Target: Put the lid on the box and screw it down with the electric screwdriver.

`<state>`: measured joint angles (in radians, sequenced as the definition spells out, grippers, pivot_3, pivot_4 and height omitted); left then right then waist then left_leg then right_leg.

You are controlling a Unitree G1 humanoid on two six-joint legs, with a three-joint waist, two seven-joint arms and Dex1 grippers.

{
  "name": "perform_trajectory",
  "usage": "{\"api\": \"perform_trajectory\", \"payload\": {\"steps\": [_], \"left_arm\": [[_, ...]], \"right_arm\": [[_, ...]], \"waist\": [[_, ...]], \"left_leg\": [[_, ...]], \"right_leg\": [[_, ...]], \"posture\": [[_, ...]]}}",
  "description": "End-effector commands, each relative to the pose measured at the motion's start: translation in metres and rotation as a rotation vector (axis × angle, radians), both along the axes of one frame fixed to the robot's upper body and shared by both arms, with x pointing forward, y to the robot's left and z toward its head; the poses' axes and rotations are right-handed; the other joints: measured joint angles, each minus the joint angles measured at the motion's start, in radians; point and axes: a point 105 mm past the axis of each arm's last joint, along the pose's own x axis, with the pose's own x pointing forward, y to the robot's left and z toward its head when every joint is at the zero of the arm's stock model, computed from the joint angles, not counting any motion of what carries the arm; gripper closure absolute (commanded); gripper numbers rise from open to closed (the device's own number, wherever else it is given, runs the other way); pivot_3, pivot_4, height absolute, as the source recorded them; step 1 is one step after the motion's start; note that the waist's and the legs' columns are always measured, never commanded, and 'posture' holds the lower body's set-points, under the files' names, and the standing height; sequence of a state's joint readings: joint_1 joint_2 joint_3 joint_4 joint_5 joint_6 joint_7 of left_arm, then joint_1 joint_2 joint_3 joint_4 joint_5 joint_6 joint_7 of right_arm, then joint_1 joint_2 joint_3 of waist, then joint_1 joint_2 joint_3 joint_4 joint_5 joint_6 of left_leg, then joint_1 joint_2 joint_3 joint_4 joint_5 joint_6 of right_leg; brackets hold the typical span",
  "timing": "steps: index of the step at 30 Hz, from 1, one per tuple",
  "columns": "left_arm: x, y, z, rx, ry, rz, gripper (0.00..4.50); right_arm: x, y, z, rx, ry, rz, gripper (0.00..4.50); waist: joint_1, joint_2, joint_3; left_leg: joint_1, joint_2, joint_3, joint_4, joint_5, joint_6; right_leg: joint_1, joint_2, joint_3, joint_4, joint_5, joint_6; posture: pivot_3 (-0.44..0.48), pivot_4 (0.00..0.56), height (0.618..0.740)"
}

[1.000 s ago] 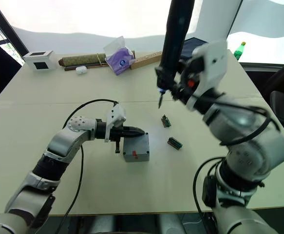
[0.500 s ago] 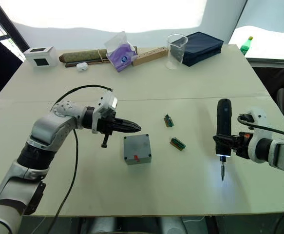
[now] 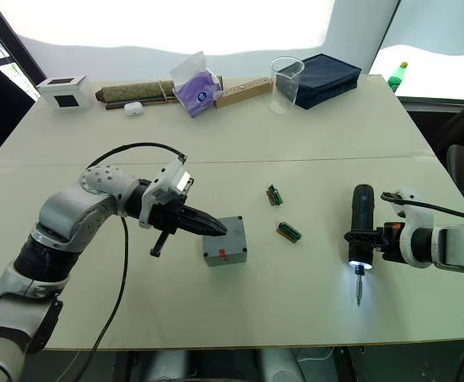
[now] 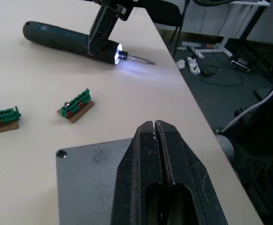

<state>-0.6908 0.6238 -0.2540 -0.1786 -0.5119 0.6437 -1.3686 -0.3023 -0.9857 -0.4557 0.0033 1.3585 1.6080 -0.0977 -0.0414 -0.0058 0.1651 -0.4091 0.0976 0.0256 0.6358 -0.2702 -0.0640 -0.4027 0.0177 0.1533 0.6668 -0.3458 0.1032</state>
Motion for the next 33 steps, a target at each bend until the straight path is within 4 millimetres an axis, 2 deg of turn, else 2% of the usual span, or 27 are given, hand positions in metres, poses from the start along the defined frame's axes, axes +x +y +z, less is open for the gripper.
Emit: {"api": "perform_trajectory", "payload": {"steps": [1,8,10,13,17,20,23,25,27,30,33], "left_arm": [[0.003,0.002,0.008,-0.018,-0.027,0.028,4.50],[0.013,0.007,0.008,-0.021,-0.021,0.091,4.50],[0.018,0.013,0.008,-0.016,-0.016,0.122,4.50],[0.031,0.025,0.005,0.000,-0.010,0.193,4.50],[0.041,0.033,-0.005,0.024,-0.005,0.252,4.50],[0.043,0.041,-0.023,0.085,-0.009,0.295,4.50],[0.040,0.047,-0.037,0.145,-0.015,0.310,4.50],[0.034,0.051,-0.045,0.182,-0.009,0.312,4.50],[0.027,0.052,-0.051,0.202,0.006,0.307,4.50],[0.016,0.049,-0.066,0.245,0.023,0.286,4.50],[0.013,0.044,-0.071,0.237,0.040,0.289,4.50]], "right_arm": [[0.002,-0.006,0.012,-0.072,-0.035,0.002,0.02],[0.009,-0.007,0.033,-0.177,-0.151,0.029,0.02],[0.013,0.001,0.057,-0.206,-0.247,0.074,0.02],[0.014,0.030,0.100,-0.259,-0.417,0.225,0.02],[0.012,0.059,0.106,-0.311,-0.511,0.365,0.02],[-0.004,0.102,0.091,-0.309,-0.577,0.609,0.02],[-0.022,0.129,0.071,-0.279,-0.592,0.776,0.02],[-0.041,0.153,0.032,-0.238,-0.515,0.917,0.02],[-0.053,0.172,0.007,-0.170,-0.474,0.995,0.02],[-0.052,0.185,-0.004,-0.099,-0.480,1.004,0.02],[-0.042,0.192,-0.010,-0.082,-0.498,0.986,0.02]], "waist": [[0.000,0.000,0.000],[0.000,0.000,0.000],[0.000,0.001,0.000],[-0.004,0.003,0.000],[0.000,0.001,0.000],[0.006,0.000,0.000],[0.006,0.000,0.000],[0.006,0.000,0.000],[0.004,-0.001,-0.001],[0.002,-0.001,0.000],[0.002,-0.003,0.000]], "left_leg": [[0.000,0.000,0.000,0.000,0.000,0.000],[0.000,0.000,0.000,0.001,0.000,0.000],[0.000,0.000,0.000,0.002,0.000,0.000],[0.000,0.000,0.000,0.002,0.000,0.000],[0.000,0.001,-0.002,0.002,-0.001,0.001],[-0.001,0.001,-0.002,0.003,-0.001,0.002],[-0.002,0.001,-0.002,0.010,-0.001,0.002],[-0.002,0.001,-0.002,0.010,-0.001,0.002],[-0.002,0.001,-0.002,0.010,-0.002,0.003],[-0.002,0.001,-0.002,0.010,-0.003,0.004],[-0.002,0.001,-0.002,0.014,-0.003,0.004]], "right_leg": [[0.000,0.000,0.000,0.000,0.000,0.000],[0.000,0.000,0.000,0.001,0.000,0.000],[0.000,0.000,0.000,0.001,0.000,0.000],[-0.001,0.000,0.001,0.003,0.000,0.000],[-0.002,0.002,0.000,0.004,0.000,0.000],[-0.002,0.002,0.000,0.003,0.000,0.000],[-0.002,0.001,0.000,0.004,0.000,0.000],[-0.002,0.001,0.000,0.005,0.000,0.000],[-0.001,0.001,0.000,0.005,0.000,0.000],[-0.001,0.001,0.001,0.008,0.000,0.000],[0.000,0.001,0.001,0.012,0.000,0.000]], "posture": [[0.000,0.150,0.740],[0.000,0.150,0.740],[0.000,0.150,0.740],[0.000,0.150,0.740],[0.000,0.150,0.740],[0.000,0.150,0.740],[0.000,0.150,0.740],[0.000,0.150,0.740],[0.000,0.150,0.740],[0.000,0.150,0.740],[0.000,0.150,0.740]]}}
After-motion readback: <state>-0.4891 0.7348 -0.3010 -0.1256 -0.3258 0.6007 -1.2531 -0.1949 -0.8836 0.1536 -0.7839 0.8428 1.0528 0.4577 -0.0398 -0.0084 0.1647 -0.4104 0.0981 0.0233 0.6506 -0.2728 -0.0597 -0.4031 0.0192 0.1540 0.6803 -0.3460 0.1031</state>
